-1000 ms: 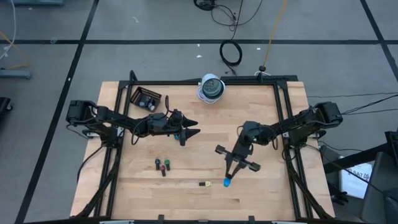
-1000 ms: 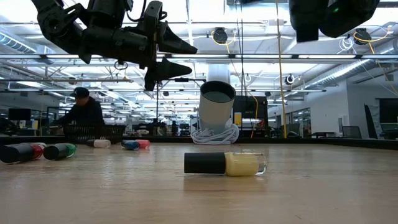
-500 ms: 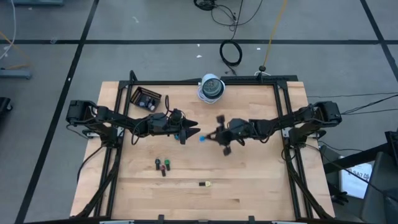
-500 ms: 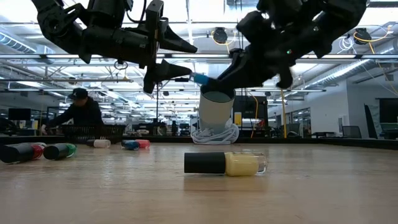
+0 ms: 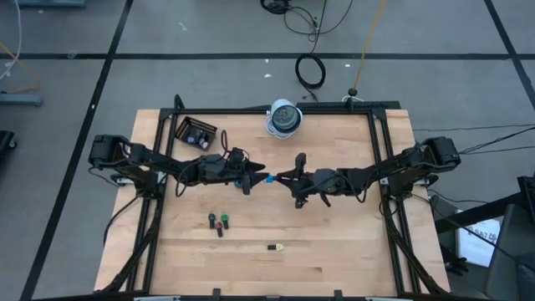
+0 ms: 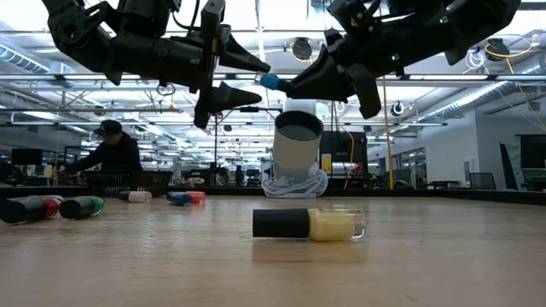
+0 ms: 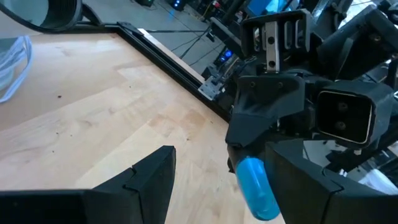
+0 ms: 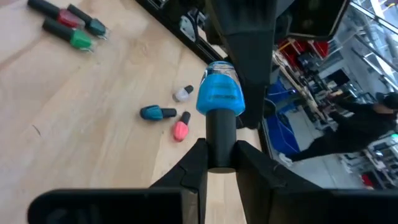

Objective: Pick & Place Nail Polish
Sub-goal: Put the blue nail polish bottle into the black basket

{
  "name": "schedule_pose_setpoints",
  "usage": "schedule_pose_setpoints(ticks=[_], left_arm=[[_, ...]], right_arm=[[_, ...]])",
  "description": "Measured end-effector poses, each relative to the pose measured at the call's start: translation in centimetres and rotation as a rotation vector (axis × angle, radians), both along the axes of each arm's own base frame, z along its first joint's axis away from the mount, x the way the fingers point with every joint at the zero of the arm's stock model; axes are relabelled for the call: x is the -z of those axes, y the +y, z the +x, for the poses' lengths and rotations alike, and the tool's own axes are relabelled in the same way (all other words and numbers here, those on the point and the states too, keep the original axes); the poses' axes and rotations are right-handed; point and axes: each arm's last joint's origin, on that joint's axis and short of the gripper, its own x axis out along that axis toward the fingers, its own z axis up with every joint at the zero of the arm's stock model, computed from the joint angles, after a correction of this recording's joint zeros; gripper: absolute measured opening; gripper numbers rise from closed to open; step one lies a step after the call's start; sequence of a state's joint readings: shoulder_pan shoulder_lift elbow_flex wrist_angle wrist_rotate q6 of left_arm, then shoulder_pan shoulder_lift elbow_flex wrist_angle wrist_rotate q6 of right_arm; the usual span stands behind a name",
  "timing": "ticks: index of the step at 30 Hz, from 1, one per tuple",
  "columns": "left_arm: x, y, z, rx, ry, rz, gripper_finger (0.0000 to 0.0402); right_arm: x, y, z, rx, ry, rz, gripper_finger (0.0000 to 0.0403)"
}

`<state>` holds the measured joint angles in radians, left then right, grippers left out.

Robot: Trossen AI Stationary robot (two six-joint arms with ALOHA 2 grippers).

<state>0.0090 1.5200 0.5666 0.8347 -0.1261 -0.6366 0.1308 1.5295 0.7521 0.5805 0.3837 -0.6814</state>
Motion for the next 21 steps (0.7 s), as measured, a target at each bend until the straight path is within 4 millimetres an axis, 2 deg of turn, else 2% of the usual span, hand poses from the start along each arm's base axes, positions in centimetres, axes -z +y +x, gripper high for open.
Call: schedule_pose_setpoints(ticks=[21], left_arm=[[-0.3,-1.02,0.02,0.009,-0.027,0.034,0.0241]], right_arm=[[0.0,-0.23,0.01,0.017,-0.001,0.002,0.005]])
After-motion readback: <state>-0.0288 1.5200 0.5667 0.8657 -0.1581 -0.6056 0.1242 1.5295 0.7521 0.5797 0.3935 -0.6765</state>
